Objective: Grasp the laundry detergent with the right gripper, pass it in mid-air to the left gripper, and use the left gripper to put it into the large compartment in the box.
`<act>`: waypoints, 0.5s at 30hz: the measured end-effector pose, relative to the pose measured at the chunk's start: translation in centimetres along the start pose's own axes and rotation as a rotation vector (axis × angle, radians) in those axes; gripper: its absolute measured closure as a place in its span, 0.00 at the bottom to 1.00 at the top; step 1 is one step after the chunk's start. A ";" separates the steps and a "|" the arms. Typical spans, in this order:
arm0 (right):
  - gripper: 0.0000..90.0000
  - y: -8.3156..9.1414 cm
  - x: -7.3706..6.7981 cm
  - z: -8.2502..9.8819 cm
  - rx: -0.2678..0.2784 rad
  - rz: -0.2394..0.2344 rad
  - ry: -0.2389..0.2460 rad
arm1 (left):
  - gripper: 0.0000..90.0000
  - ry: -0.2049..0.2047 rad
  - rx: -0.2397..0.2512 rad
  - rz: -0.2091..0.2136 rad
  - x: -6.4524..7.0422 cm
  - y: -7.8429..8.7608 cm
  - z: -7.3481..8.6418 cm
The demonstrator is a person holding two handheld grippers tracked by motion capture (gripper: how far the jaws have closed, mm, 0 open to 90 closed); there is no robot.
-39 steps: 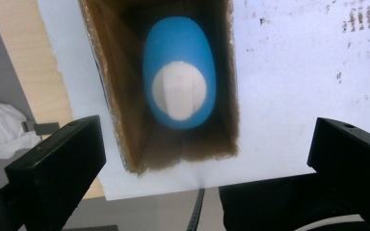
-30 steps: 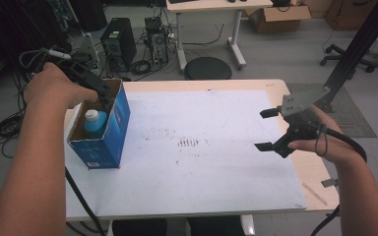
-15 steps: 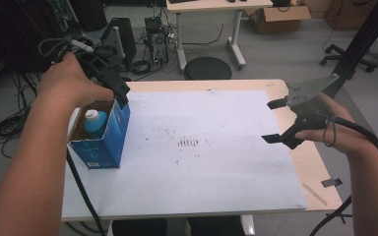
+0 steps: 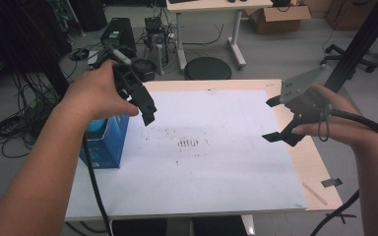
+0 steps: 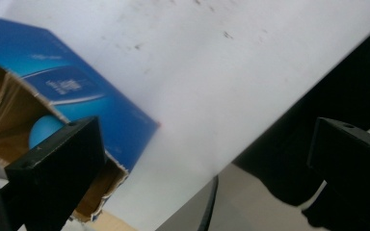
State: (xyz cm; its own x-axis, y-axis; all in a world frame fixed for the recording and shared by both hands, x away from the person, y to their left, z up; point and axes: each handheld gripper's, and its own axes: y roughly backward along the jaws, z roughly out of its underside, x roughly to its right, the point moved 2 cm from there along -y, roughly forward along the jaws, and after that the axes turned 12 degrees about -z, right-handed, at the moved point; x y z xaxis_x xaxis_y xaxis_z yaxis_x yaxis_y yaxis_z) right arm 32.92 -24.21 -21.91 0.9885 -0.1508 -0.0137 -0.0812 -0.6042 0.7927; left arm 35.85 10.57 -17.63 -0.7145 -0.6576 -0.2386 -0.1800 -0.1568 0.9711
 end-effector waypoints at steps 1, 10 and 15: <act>0.02 0.0 0.0 -0.1 -0.009 0.000 0.002 | 0.00 -0.022 0.001 -0.003 0.5 -0.1 -0.2; 0.03 -0.6 0.4 -0.8 -0.088 -0.030 0.029 | 0.00 -0.236 0.004 -0.021 3.7 -0.8 -1.6; 0.03 -1.7 1.0 -0.7 -0.124 -0.057 0.041 | 0.00 -0.318 0.026 0.001 4.8 -1.8 -2.4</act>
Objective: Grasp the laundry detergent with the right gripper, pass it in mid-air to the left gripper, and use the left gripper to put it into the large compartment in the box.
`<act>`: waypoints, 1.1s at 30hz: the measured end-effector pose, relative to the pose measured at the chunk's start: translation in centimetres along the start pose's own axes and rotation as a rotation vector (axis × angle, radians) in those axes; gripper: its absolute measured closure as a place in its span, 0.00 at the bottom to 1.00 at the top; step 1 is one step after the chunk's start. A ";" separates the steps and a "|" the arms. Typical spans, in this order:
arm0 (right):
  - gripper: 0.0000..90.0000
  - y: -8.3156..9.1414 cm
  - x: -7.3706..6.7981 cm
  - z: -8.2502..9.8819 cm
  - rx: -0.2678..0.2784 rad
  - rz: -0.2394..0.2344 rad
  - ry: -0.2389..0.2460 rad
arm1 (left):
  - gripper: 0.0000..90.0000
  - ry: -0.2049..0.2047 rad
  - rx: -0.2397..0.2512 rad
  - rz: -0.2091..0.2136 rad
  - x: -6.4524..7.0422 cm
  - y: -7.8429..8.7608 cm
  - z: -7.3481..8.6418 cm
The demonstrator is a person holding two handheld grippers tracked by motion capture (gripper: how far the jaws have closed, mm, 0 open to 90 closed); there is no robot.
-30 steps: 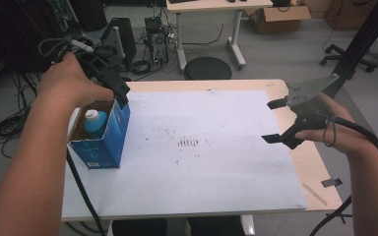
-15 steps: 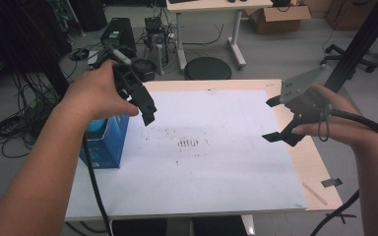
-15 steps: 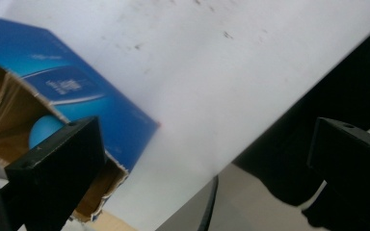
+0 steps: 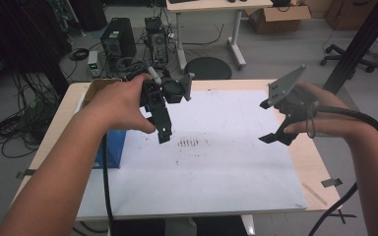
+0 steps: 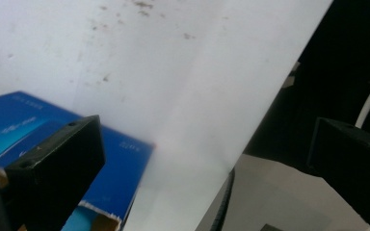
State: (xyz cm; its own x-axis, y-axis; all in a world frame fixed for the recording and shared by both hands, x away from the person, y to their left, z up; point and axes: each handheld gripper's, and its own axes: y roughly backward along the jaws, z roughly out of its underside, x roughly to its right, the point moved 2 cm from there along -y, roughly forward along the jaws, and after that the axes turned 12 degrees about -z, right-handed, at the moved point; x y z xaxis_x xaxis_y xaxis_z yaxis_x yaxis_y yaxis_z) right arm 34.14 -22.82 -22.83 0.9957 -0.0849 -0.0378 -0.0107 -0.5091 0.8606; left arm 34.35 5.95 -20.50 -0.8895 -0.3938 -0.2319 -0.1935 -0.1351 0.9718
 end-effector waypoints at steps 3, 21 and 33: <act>0.03 -0.8 0.5 0.1 -0.040 -0.013 0.002 | 0.00 -0.054 -0.003 0.023 0.3 -0.9 -0.6; 0.04 -4.3 2.5 1.4 -0.166 -0.072 -0.014 | 0.00 -0.184 -0.005 0.049 0.6 -4.3 -2.3; 0.04 -4.6 2.4 1.4 -0.164 -0.080 -0.018 | 0.00 -0.184 0.016 0.042 0.4 -4.3 -2.1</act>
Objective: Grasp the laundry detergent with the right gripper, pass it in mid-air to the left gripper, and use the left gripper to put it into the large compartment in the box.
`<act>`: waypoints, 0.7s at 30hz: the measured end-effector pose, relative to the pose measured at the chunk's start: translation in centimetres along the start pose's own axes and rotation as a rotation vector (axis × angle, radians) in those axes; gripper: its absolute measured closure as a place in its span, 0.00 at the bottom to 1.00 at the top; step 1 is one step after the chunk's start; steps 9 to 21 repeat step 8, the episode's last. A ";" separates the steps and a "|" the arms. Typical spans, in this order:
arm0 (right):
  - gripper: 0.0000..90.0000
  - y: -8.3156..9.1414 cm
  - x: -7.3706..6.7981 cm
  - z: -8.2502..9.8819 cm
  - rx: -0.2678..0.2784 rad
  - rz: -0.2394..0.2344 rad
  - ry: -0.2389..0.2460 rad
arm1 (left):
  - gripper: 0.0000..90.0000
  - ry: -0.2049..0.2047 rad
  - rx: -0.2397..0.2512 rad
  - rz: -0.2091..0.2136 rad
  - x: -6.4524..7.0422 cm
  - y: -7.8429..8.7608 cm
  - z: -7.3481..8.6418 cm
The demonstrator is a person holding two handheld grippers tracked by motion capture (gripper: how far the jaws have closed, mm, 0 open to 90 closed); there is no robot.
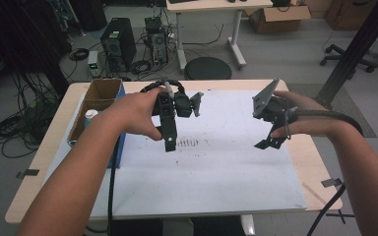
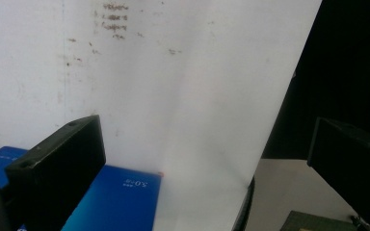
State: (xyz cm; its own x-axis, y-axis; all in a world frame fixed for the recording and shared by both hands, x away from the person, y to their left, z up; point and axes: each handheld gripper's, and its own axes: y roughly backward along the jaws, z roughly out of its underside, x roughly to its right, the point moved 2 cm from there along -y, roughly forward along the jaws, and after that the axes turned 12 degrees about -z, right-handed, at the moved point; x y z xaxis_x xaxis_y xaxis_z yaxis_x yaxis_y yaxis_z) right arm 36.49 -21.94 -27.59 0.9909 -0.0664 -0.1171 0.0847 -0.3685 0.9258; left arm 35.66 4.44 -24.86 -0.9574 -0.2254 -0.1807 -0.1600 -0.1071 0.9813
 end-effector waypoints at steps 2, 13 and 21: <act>0.04 0.0 0.0 -0.1 0.001 -0.002 0.005 | 0.00 0.001 -0.001 0.000 0.0 0.0 0.0; 0.04 -0.1 -0.4 -0.4 0.002 0.000 0.006 | 0.00 0.007 0.001 -0.001 0.2 0.2 0.2; 0.04 -0.1 -0.4 -0.4 0.002 0.000 0.006 | 0.00 0.007 0.001 -0.001 0.2 0.2 0.2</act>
